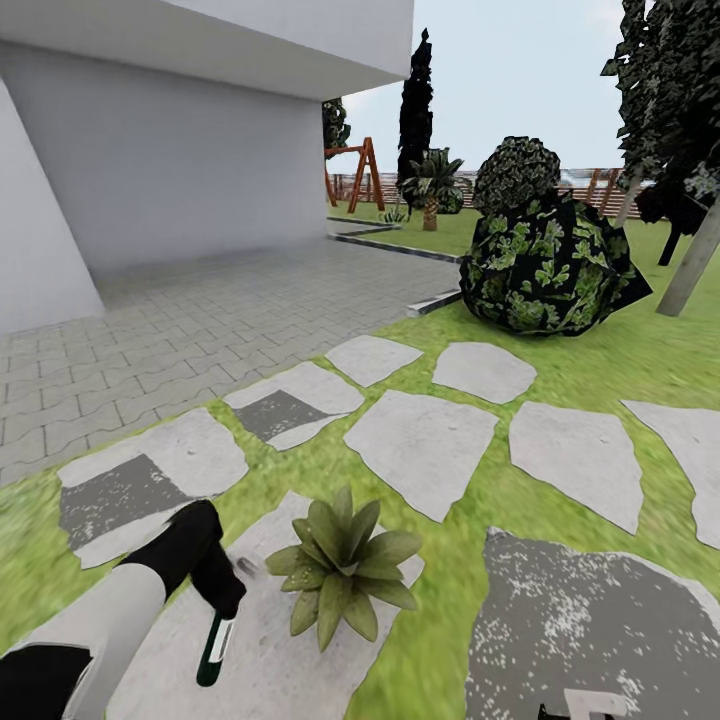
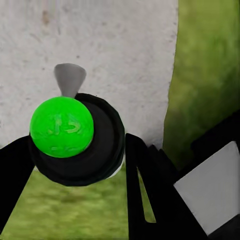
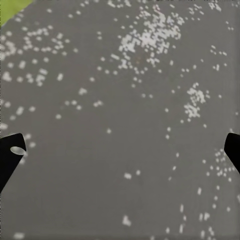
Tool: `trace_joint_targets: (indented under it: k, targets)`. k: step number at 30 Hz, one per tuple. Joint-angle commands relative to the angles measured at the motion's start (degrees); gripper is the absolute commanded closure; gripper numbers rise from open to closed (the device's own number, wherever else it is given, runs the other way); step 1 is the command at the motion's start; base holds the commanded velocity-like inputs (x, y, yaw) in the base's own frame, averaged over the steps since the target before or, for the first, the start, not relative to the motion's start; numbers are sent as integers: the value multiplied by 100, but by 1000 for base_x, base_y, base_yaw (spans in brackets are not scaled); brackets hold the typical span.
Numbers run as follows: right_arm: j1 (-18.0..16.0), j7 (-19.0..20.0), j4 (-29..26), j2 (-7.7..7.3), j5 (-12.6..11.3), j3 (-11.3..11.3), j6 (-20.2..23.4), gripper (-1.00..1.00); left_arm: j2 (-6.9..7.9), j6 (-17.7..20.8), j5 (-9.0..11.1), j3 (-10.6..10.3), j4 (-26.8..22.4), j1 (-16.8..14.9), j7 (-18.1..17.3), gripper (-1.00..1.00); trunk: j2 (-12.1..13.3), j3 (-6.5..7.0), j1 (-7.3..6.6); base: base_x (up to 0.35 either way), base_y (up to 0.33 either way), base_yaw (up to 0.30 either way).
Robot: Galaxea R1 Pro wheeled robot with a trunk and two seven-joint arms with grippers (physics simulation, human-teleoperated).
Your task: Pick up the pesticide atomizer in the garden and spray insectifuge to fully cover both potted plants in the garden.
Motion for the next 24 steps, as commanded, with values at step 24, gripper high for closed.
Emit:
trace_joint_targets:
  k: [24]
  targets:
    - [-3, -20, -14, -1, 56, -51, -25, -100, 53, 30, -771, -43, 37, -90, -27, 100, -2, -5, -1, 11, 146, -115]
